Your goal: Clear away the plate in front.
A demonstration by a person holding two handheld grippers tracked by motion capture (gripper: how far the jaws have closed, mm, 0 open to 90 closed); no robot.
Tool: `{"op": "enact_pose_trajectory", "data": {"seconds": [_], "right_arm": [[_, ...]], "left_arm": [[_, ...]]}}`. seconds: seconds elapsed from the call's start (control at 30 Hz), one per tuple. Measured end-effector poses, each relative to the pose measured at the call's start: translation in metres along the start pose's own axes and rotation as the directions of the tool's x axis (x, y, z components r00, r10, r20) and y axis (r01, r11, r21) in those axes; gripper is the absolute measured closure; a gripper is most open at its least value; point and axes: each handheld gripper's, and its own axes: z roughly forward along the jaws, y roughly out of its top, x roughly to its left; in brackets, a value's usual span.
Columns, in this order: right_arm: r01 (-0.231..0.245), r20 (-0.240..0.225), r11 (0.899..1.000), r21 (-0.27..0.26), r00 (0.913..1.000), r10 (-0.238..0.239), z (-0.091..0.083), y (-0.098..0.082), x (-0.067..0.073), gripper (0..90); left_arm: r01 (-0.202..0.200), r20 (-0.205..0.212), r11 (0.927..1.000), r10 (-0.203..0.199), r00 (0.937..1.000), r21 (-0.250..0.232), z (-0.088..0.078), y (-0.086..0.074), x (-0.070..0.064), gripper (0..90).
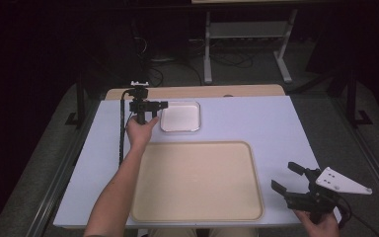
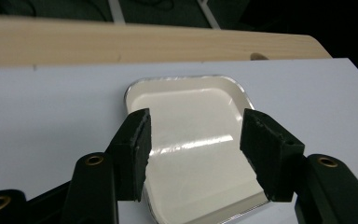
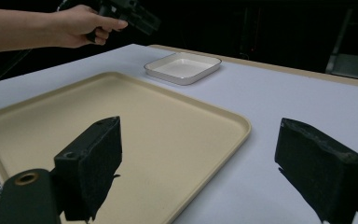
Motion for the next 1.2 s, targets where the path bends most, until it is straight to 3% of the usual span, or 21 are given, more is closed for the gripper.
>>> {"op": "enact_pose_trajectory", "data": {"seconds": [0.1,0.27,0.4,0.5,0.57,0.6,0.7,0.9,1.03,1.13,1.2], "right_arm": [[-0.003,-0.002,1.0,-0.001,1.0,0.003,0.0,0.0,-0.001,13.9],[0.001,-0.003,1.0,0.004,1.0,-0.001,0.0,0.0,0.0,14.1],[0.003,-0.008,1.0,0.003,1.0,-0.003,0.0,0.0,0.001,14.3],[0.013,-0.007,1.0,0.009,0.9999,-0.013,0.0,0.0,0.002,14.7],[0.012,-0.01,1.0,0.012,0.9999,-0.012,0.0,-0.001,0.002,14.9],[0.009,-0.011,1.0,0.012,0.9999,-0.009,-0.001,-0.001,0.002,15.1],[0.006,-0.014,1.0,0.011,0.9999,-0.006,0.0,-0.001,0.001,15.1],[0.015,-0.019,1.0,0.024,0.9997,-0.015,0.001,-0.002,0.002,15.1],[0.011,-0.02,1.0,0.019,0.9997,-0.011,0.001,-0.001,0.002,15.1],[0.016,-0.021,1.0,0.027,0.9997,-0.016,0.002,-0.001,0.003,15.1],[0.016,-0.021,1.0,0.026,0.9997,-0.015,0.002,-0.001,0.003,15.1]], "left_arm": [[0.022,-0.016,0.9987,-0.021,0.9996,0.045,0.008,-0.003,0.008,45.7],[-0.034,-0.08,0.9936,0.043,0.9958,0.108,0.021,-0.009,0.007,48.4],[-0.048,-0.085,0.9878,0.061,0.9945,0.148,0.03,-0.013,0.007,53.0],[-0.061,-0.134,0.9822,0.086,0.9873,0.178,0.034,-0.015,0.009,56.8],[-0.057,-0.139,0.9813,0.083,0.9869,0.184,0.035,-0.016,0.01,58.4],[-0.03,-0.128,0.9818,0.055,0.9902,0.187,0.036,-0.015,0.014,59.0],[-0.003,-0.122,0.9822,0.027,0.9922,0.188,0.036,-0.016,0.017,61.1],[0.038,-0.129,0.9771,-0.011,0.9915,0.209,0.039,-0.017,0.02,68.3],[0.034,-0.123,0.9728,-0.006,0.9924,0.229,0.041,-0.018,0.02,69.4],[0.026,-0.153,0.9654,0.014,0.9882,0.259,0.044,-0.02,0.018,72.1],[0.037,-0.144,0.9638,0.001,0.9896,0.264,0.045,-0.02,0.018,75.7]]}}
